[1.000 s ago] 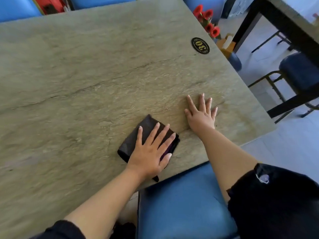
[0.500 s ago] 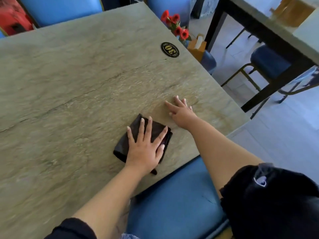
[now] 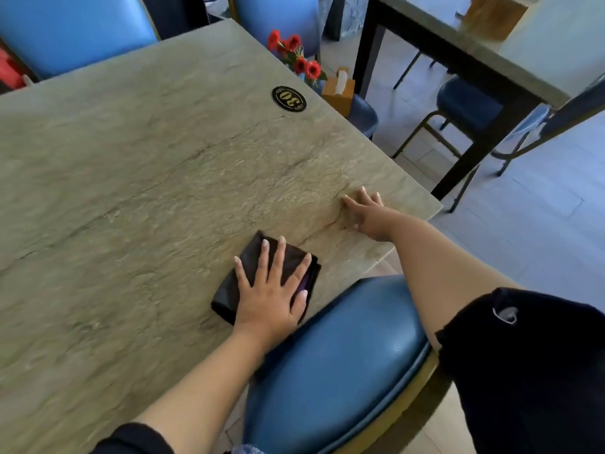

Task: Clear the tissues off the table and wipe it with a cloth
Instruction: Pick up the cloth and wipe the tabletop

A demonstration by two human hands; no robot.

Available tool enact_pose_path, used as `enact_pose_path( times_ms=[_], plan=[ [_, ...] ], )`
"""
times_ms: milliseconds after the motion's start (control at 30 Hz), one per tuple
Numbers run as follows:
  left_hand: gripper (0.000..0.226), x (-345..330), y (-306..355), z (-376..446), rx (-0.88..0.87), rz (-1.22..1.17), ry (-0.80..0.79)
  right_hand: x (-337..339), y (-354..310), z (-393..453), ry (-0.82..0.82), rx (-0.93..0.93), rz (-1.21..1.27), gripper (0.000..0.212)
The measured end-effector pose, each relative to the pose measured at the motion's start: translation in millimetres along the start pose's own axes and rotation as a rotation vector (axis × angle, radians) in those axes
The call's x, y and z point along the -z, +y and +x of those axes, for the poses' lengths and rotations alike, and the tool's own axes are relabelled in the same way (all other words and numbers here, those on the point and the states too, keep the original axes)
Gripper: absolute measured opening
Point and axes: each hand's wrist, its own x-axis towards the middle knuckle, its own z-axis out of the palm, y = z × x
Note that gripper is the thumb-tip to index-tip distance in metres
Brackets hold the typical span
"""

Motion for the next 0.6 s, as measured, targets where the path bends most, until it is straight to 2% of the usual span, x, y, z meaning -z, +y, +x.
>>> enact_pose_path(
  times_ms=[133, 233, 267, 333, 400, 433, 500, 600],
  plan=[
    [0.061, 3.2, 1.6, -7.2, -0.085, 0.012, -0.019, 11.4, 3.1, 0.1, -0.078, 0.047, -0.018, 0.075],
    [0.062, 5.9, -4.1, 33.7, -0.003, 0.007, -0.032, 25.9, 8.3, 6.5, -0.112, 0.057, -0.066, 0.078],
    [0.061, 7.3, -3.3, 52.9, 0.065, 0.001, -0.028, 30.3, 12.4, 8.2, -0.067, 0.055, -0.084, 0.075],
    [0.059, 10.6, 2.4, 87.6, 0.227, -0.011, -0.043, 35.2, 24.9, 12.2, 0.171, 0.052, -0.116, 0.060],
    [0.059, 10.0, 13.0, 107.2, 0.330, -0.017, -0.063, 34.0, 40.9, 17.6, 0.394, 0.071, 0.010, 0.048],
    [0.058, 8.7, 19.7, 109.0, 0.329, -0.009, -0.046, 31.7, 48.1, 22.2, 0.413, 0.106, 0.051, 0.045],
    [0.058, 6.3, 36.3, 101.3, 0.206, 0.014, 0.014, 28.0, 58.4, 32.7, 0.347, 0.181, 0.036, 0.045],
    [0.059, 2.3, 54.5, 77.3, -0.100, 0.047, 0.024, 26.3, 68.0, 42.3, 0.312, 0.280, 0.120, 0.052]
  ],
)
